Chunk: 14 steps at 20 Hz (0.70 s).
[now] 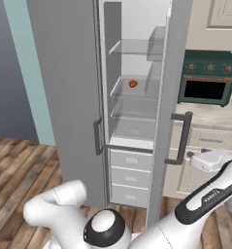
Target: There's a chicken drumstick in the fridge that needs to be moved to the freezer for freezing. Pick up the chicken drumstick from the fridge, place it on any shelf in the freezer, and close the fridge and freezer doors when done.
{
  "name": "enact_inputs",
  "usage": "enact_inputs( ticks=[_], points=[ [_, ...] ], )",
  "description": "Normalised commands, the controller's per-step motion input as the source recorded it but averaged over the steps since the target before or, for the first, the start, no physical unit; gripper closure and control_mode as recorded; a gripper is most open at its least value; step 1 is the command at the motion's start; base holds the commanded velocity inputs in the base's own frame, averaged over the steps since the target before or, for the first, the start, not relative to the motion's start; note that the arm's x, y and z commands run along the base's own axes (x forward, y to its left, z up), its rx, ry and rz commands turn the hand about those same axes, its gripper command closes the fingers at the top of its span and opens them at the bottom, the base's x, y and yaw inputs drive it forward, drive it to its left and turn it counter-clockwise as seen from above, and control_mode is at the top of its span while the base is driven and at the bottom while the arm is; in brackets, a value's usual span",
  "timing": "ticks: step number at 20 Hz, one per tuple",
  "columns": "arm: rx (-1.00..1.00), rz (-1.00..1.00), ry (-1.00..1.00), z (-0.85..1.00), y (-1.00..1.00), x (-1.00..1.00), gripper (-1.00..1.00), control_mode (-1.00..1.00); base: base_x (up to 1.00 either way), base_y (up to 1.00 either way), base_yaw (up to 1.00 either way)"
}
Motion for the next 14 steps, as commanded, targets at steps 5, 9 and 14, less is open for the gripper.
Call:
enact_inputs(
  ticks=[5, 9, 14],
  points=[
    [-0.18, 0.00, -0.15, -0.36, -0.06, 0.37, -1.00, -1.00, 0.00, 0.00, 0.00],
    [-0.04, 0.00, -0.03, -0.09, -0.03, 0.07, -1.00, -1.00, 0.00, 0.00, 0.00],
    [0.00, 0.01, 0.00, 0.00, -0.02, 0.10, -1.00, -1.00, 0.00, 0.00, 0.00]
  ],
)
